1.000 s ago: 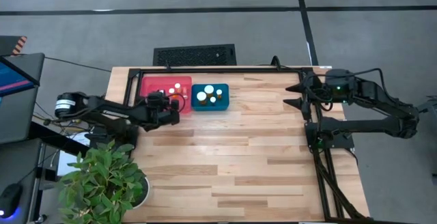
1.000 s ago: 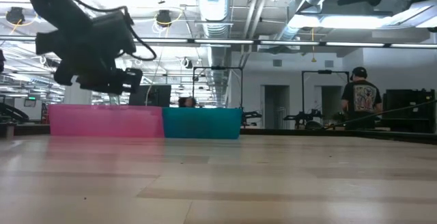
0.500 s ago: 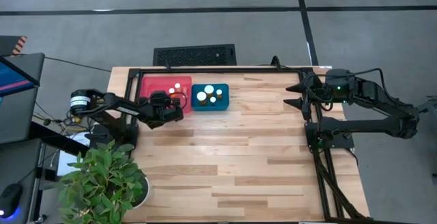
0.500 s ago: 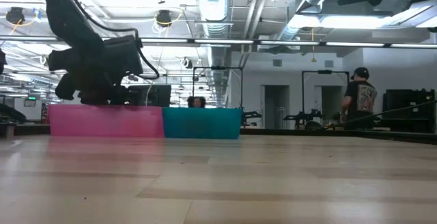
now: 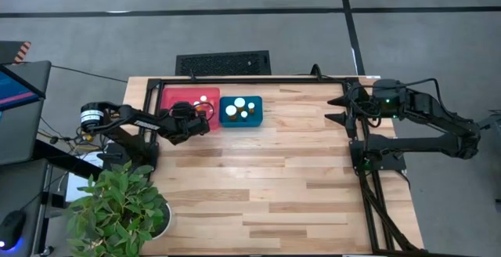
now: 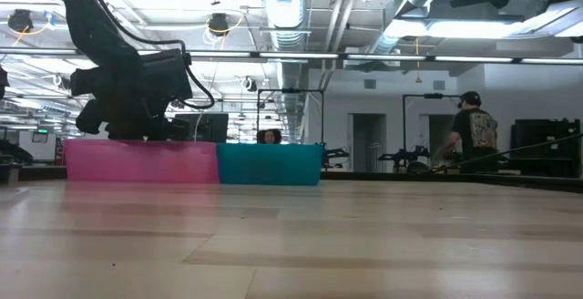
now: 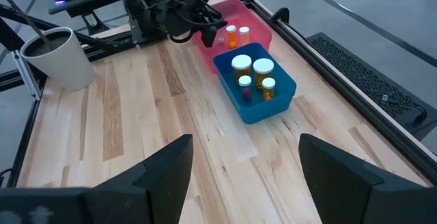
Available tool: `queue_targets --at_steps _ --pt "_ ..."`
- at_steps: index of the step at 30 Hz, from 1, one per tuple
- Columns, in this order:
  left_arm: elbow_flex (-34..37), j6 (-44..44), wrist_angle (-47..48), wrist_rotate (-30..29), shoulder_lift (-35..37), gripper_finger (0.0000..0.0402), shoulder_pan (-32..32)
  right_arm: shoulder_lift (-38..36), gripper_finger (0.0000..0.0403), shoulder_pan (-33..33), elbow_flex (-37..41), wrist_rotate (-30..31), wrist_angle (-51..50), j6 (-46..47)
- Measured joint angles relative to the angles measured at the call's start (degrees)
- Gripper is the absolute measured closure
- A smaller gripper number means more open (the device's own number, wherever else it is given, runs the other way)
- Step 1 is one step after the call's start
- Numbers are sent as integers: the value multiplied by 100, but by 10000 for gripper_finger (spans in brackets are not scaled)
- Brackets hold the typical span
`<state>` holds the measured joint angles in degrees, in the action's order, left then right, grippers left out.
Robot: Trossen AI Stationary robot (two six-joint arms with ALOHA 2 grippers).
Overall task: Pick and place medicine bottles into bin by pill shape (circle, oval)
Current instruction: Put the green tablet bottle into the pink bin
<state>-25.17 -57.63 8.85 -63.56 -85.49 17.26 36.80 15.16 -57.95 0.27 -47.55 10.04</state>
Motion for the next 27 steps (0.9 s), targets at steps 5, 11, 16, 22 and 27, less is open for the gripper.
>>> queue_targets --at_steps 5,11,16,22,27 --pt "-2 39 4 76 0 295 0 0 127 0 -2 -1 0 -1" --pt "-2 36 16 207 2 295 0 0 127 0 -2 0 0 -2" --pt "0 35 27 483 0 295 9 0 127 0 -2 0 0 -4" --pt "0 33 26 486 0 295 9 0 127 0 -1 0 0 -4" --pt "-11 90 33 480 0 291 9 0 127 0 -2 -1 1 -4"
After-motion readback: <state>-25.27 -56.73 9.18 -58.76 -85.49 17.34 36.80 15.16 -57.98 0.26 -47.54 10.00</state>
